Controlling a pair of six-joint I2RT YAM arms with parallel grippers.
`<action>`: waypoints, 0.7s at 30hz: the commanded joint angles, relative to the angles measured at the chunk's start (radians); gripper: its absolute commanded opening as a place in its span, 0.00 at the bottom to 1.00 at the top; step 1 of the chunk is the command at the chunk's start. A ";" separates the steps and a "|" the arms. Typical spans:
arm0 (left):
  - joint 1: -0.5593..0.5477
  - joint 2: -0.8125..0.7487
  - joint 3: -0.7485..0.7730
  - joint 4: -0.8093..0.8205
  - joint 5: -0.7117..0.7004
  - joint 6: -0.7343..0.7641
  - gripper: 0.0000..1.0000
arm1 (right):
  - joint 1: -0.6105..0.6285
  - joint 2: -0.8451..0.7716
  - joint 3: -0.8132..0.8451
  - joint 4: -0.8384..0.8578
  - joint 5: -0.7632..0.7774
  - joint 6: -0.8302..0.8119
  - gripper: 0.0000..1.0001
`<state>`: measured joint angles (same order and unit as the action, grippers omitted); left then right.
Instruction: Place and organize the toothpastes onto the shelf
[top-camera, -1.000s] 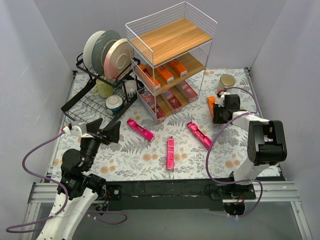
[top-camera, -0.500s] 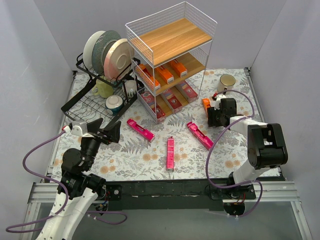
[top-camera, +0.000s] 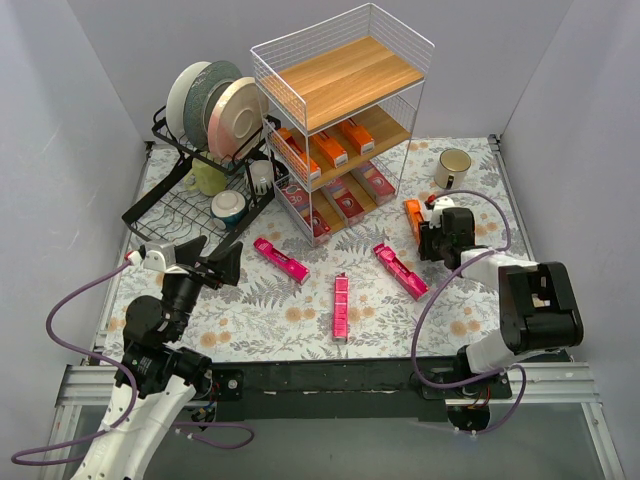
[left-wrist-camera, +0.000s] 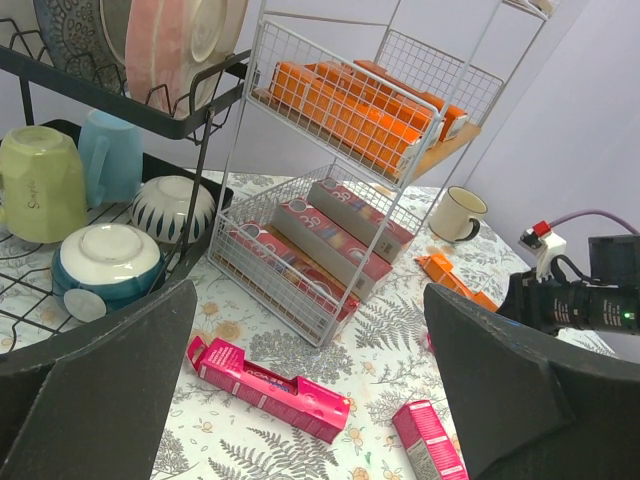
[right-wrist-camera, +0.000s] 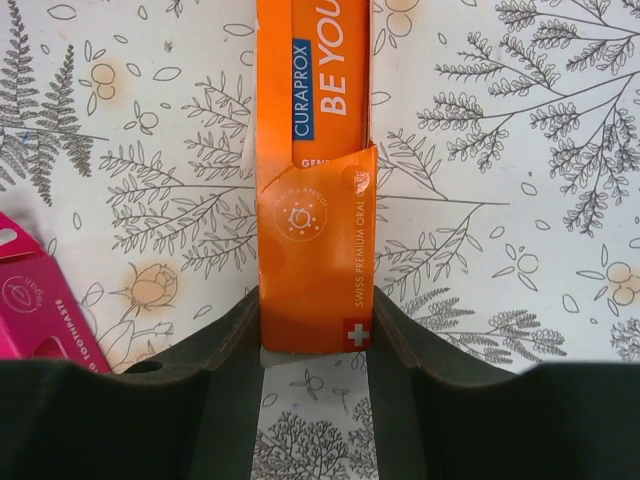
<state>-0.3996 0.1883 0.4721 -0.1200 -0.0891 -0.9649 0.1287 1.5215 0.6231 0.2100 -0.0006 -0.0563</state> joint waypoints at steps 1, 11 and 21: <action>-0.002 0.016 0.025 0.002 0.011 0.014 0.98 | 0.017 -0.096 0.024 -0.043 0.037 0.016 0.45; -0.002 0.030 0.025 0.002 0.012 0.014 0.98 | 0.017 -0.302 0.216 -0.254 0.048 0.049 0.41; -0.002 0.048 0.023 0.005 0.017 0.017 0.98 | 0.029 -0.374 0.512 -0.445 -0.116 -0.033 0.40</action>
<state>-0.3996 0.2188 0.4721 -0.1196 -0.0875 -0.9646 0.1467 1.1805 1.0138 -0.1741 -0.0299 -0.0418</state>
